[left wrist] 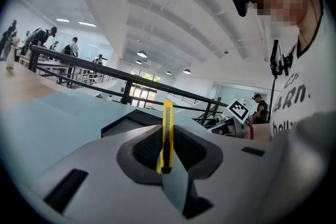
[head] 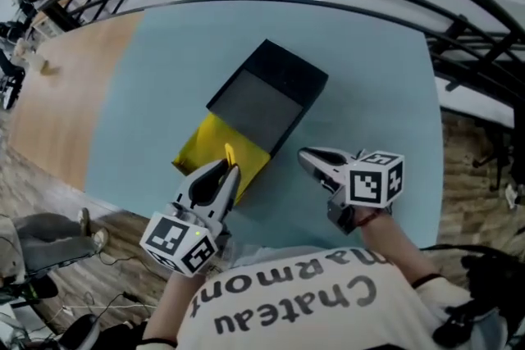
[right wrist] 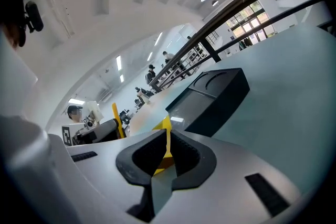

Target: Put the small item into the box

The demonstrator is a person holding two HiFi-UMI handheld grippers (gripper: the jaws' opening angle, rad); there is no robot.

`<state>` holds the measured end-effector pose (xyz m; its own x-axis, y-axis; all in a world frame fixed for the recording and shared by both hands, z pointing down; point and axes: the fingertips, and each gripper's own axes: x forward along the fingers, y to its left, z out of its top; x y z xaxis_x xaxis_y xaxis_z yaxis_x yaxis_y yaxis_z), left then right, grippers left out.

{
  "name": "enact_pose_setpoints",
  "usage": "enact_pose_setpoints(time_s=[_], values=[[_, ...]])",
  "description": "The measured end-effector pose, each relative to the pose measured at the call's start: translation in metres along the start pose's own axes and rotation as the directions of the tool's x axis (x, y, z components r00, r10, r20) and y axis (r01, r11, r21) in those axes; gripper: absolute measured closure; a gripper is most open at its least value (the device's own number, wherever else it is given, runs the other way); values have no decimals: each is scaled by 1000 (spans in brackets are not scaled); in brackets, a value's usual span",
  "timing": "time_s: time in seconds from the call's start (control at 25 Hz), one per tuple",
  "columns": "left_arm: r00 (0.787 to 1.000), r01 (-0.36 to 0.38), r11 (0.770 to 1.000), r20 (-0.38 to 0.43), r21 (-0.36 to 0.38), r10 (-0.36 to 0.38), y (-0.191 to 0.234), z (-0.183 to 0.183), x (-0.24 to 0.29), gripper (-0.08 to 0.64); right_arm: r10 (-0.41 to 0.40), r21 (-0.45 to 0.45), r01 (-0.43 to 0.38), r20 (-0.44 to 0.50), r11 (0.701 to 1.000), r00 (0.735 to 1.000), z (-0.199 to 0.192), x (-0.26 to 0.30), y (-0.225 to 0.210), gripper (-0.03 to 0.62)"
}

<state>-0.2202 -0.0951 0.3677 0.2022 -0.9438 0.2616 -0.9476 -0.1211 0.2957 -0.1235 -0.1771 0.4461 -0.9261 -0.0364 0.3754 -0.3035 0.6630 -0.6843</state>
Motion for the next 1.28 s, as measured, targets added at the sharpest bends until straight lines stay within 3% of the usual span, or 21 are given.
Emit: enact_pose_setpoints(time_s=[0.2,0.44,0.68,1.0,1.16,1.28], values=[[996,65,996,-68,66,-60,24,3,-4,499,-29,38,27,60,999,998,4,25,14,545],[982,154,984,-125,92,-142,46,-4,-2,499,-95,98,82,132,992,987,1,38,10,545],[952,250,961,-211,122,-221,54,-13,4,499,-155,154,126,195,980,968,-9,44,10,545],[915,351,923,-266,158,-303,58,-27,3,499,-225,209,175,247,962,942,-25,45,21,545],[909,362,915,-284,178,-304,63,-35,3,499,-242,214,191,249,958,938,-33,47,26,545],[910,339,922,-313,187,-271,71,-44,8,499,-249,222,197,242,955,938,-39,49,27,545]])
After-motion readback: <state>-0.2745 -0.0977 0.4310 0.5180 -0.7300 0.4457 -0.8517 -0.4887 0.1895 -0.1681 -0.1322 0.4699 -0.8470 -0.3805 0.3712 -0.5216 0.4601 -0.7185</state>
